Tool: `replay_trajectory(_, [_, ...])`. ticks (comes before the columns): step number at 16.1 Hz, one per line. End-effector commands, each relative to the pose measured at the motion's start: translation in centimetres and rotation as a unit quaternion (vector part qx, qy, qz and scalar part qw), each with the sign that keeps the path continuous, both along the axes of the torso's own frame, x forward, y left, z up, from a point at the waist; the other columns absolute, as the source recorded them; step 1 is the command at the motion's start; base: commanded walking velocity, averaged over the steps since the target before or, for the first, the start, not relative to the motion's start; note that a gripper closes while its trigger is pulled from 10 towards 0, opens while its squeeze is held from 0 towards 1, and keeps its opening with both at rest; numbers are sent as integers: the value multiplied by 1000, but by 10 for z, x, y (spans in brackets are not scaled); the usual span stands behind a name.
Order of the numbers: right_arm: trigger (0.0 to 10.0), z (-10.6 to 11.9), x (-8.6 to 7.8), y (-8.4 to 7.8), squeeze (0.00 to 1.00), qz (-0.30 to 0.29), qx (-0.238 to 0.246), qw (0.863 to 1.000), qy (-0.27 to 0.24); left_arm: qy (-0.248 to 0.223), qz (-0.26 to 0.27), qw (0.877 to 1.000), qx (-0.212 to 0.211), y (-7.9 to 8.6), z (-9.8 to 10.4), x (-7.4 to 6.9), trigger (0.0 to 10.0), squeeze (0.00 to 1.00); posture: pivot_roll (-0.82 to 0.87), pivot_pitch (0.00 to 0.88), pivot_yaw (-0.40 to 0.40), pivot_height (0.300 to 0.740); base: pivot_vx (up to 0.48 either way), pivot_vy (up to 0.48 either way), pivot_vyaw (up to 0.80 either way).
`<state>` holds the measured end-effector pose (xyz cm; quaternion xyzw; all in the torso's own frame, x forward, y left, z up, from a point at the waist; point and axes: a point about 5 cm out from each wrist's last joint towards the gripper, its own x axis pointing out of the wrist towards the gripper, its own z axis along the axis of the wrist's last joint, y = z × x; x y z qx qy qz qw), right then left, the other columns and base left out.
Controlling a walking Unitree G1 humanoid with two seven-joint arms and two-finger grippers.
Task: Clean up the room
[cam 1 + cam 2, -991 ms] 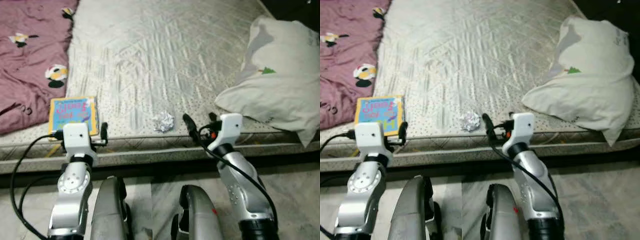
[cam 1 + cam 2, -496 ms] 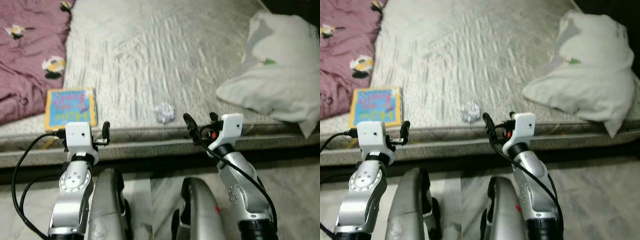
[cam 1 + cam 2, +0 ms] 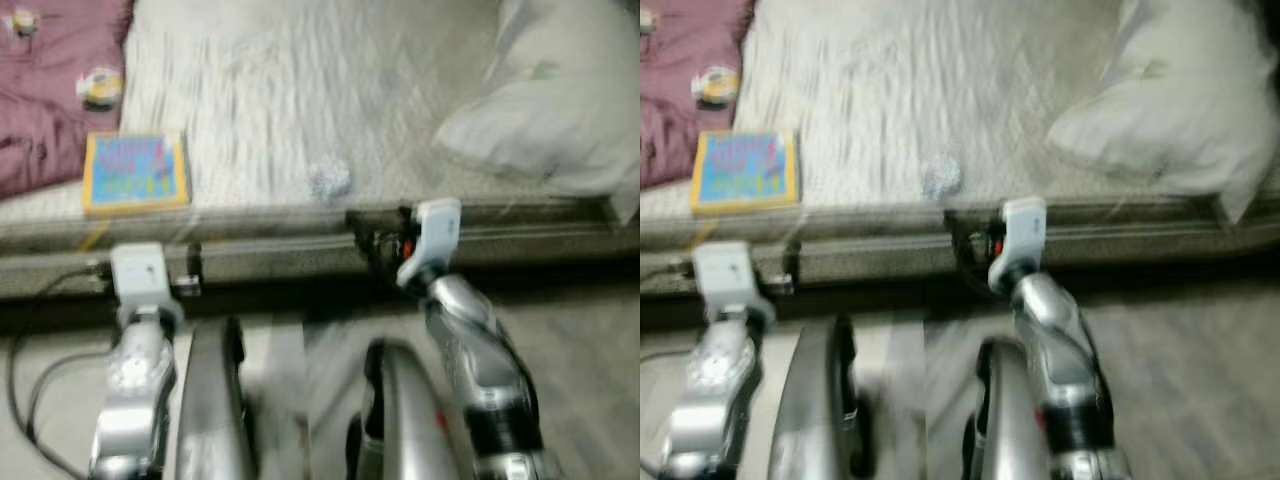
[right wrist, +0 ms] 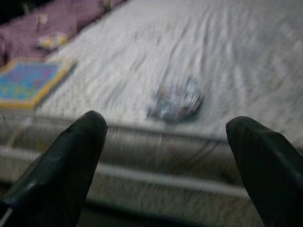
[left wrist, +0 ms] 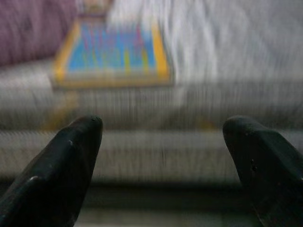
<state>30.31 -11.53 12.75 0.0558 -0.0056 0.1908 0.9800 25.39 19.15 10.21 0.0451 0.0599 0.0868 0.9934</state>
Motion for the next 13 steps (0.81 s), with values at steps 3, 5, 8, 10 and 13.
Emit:
replay_trajectory(3, [10000, -5, -1, 3, 0, 6, -1, 1000, 6, -8, 7, 1000, 8, 4, 7, -5, 10000, 0, 45, 274, -71, 527, 0, 0, 0])
replay_trajectory(5, [10000, -7, -3, 5, 0, 13, -1, 1000, 7, -11, -10, 1000, -8, 2, 9, -7, 10000, 0, 40, 289, -70, 527, 159, 0, 0])
replay_trajectory(8, [10000, -7, -5, 8, 0, 25, -1, 1000, 5, -7, -12, 1000, -7, -1, 8, -6, 10000, 0, 33, 295, -70, 527, 330, 0, 0])
replay_trajectory(10, [10000, -6, -5, 11, 0, 33, -3, 999, 0, -6, -15, 1000, -11, -2, 8, -6, 10000, 0, 31, 295, -71, 527, 332, 0, 400])
replay_trajectory(13, [10000, -6, -5, 11, 0, 33, 0, 999, 1, -4, -15, 1000, -12, -2, 8, -5, 10000, 0, 34, 295, -73, 527, 310, 0, 533])
